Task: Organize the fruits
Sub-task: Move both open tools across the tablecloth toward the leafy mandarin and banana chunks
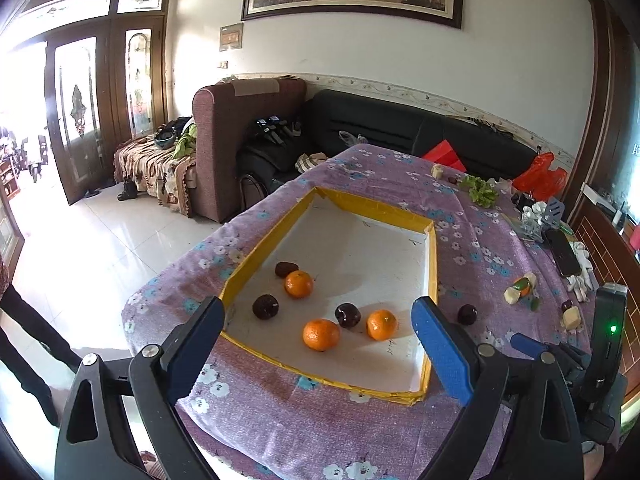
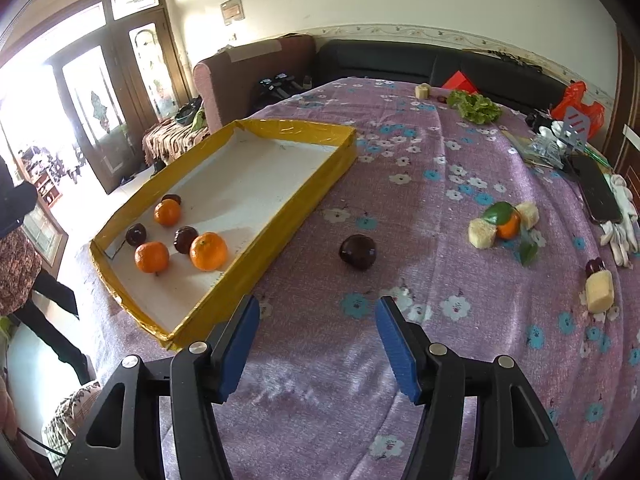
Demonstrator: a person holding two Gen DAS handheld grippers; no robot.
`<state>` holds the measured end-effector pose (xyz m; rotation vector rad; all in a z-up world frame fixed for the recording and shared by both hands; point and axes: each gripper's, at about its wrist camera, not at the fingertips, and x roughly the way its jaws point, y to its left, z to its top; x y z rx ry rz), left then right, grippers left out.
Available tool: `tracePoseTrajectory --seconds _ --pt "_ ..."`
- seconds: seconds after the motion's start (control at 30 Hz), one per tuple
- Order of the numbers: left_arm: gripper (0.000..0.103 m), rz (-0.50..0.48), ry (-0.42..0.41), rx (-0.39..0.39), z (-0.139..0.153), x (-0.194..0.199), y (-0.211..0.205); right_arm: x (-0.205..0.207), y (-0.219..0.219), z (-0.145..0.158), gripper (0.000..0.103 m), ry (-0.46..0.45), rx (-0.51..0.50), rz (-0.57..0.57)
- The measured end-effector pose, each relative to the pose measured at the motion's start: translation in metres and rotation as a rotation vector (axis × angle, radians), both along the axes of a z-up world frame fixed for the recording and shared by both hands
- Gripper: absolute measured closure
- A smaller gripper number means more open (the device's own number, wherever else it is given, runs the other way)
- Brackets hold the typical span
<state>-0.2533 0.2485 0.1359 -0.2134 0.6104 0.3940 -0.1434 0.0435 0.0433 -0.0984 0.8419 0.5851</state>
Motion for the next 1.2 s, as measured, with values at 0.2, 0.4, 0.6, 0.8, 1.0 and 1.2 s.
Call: tracePoseTrajectory --seconds 0.2,0.4,0.6,0.8,1.0,1.2 --pt "0.009 -0.018 0.018 -0.005 -0.009 0.010 -0.006 0.007 -0.013 -0.009 0.036 0.019 -0.003 -0.031" --pt "0.009 -0.027 0.037 -0.028 -0.017 0.018 -0.004 0.010 -0.013 -0.018 0.036 0.036 -0.022 -0.035" --pt "0.009 -0.044 0.056 -0.045 -0.025 0.023 -0.006 0.014 -0.016 -0.021 0.036 0.043 -0.026 -0.052" --pt "0.009 -0.063 0.073 -0.049 -0.031 0.032 -0.012 0.017 -0.023 -0.021 0.036 0.044 -0.024 -0.071" --pt "0.009 -0.107 0.099 -0.038 -0.037 0.047 -0.029 0.024 -0.049 -0.014 0.036 0.027 -0.015 -0.128" --pt "0.009 -0.155 0.117 -0.026 -0.040 0.063 -0.050 0.041 -0.096 -0.009 0.036 0.023 -0.002 -0.232"
